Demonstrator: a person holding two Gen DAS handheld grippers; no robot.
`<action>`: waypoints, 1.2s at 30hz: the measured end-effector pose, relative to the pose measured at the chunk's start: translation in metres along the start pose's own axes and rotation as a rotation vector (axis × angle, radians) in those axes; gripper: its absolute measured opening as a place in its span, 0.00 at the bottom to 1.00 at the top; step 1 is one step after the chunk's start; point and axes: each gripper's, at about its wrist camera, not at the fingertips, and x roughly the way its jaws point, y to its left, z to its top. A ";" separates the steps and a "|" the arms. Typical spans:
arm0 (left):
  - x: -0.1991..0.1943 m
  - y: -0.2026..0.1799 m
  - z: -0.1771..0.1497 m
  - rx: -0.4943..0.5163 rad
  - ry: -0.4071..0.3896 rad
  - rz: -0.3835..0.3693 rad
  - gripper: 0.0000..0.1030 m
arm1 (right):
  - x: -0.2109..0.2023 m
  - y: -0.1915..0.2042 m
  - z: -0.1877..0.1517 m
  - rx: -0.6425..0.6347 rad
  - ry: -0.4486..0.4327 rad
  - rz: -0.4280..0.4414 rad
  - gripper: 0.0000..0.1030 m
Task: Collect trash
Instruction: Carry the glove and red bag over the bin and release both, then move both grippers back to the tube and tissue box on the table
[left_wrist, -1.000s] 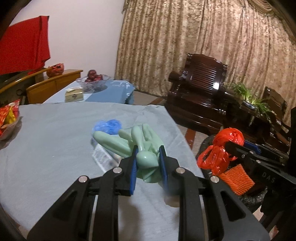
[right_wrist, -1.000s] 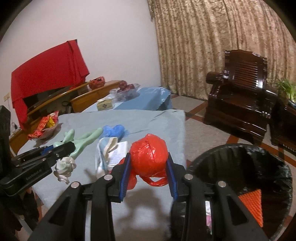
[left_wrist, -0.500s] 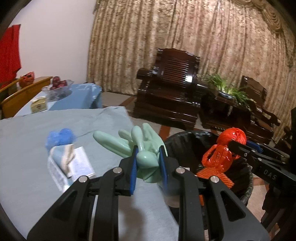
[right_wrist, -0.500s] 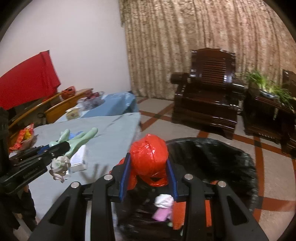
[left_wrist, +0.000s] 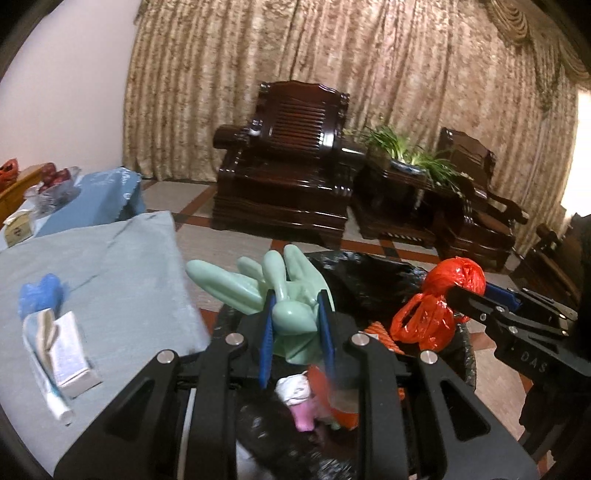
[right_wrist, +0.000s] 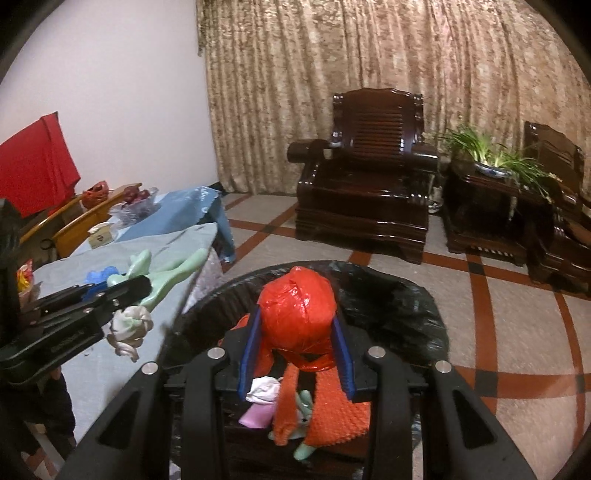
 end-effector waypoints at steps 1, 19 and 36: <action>0.006 -0.004 0.000 0.006 0.005 -0.008 0.20 | 0.001 -0.005 0.000 0.003 0.002 -0.003 0.35; 0.044 -0.017 -0.002 0.009 0.065 -0.077 0.57 | 0.009 -0.039 -0.015 0.037 0.027 -0.079 0.66; -0.045 0.058 -0.009 -0.052 -0.020 0.184 0.88 | 0.008 0.022 -0.005 -0.012 -0.006 0.037 0.95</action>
